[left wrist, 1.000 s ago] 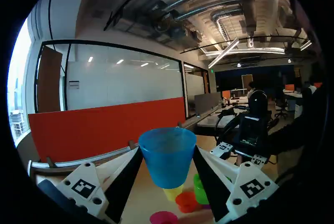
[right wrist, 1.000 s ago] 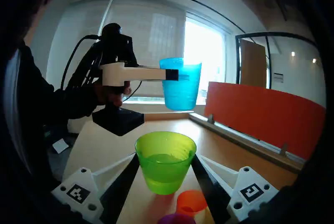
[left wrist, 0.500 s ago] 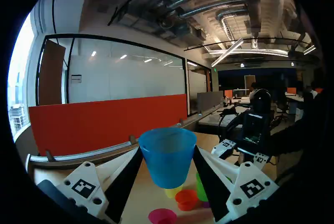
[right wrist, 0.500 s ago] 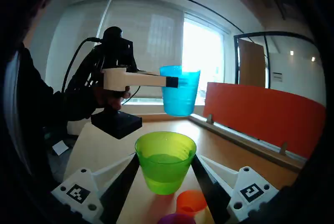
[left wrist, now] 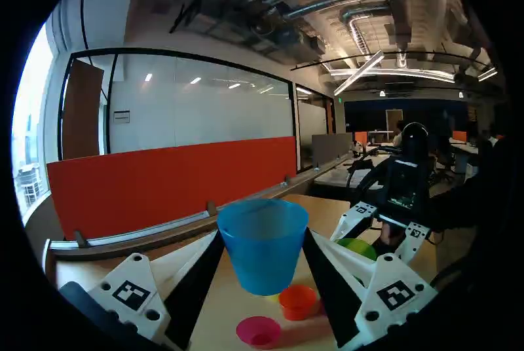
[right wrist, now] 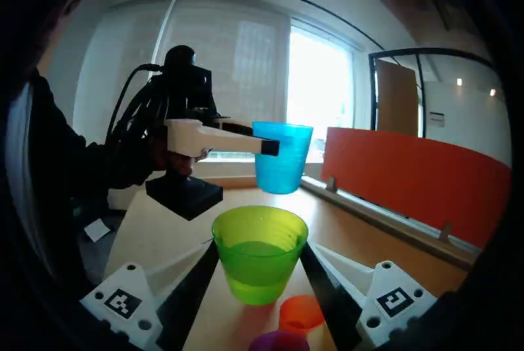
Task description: Pour water
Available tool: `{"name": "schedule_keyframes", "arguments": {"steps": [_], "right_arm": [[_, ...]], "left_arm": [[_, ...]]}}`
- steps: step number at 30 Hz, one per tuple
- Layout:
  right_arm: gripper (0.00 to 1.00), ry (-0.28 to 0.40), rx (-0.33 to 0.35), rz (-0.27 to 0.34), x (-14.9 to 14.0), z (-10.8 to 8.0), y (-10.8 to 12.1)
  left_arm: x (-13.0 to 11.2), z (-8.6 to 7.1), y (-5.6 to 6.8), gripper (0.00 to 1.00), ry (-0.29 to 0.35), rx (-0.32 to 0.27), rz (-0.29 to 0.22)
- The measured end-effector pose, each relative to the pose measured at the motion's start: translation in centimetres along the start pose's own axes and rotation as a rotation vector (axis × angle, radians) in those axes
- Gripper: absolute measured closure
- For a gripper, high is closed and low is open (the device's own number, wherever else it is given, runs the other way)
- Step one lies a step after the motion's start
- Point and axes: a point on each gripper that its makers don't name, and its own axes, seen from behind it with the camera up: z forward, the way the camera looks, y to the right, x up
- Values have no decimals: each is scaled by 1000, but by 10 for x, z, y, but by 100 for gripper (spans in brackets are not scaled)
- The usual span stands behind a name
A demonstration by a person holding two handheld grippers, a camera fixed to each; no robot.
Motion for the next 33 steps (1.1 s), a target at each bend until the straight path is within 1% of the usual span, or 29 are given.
{"name": "schedule_keyframes", "arguments": {"steps": [12, 24, 29, 33], "right_arm": [[11, -25, 22, 20, -1, -10, -6], [12, -57, 41, 40, -7, -16, -12], [12, -73, 52, 38, -11, -18, -15], [11, -89, 56, 33, -16, -19, -17]], "left_arm": [[-23, -6, 5, 17, -56, -14, -35], [-47, -13, 12, 17, -121, -36, -25], [-59, -16, 15, 17, -144, -48, -20], [-68, -19, 15, 16, -160, -51, -13]]}}
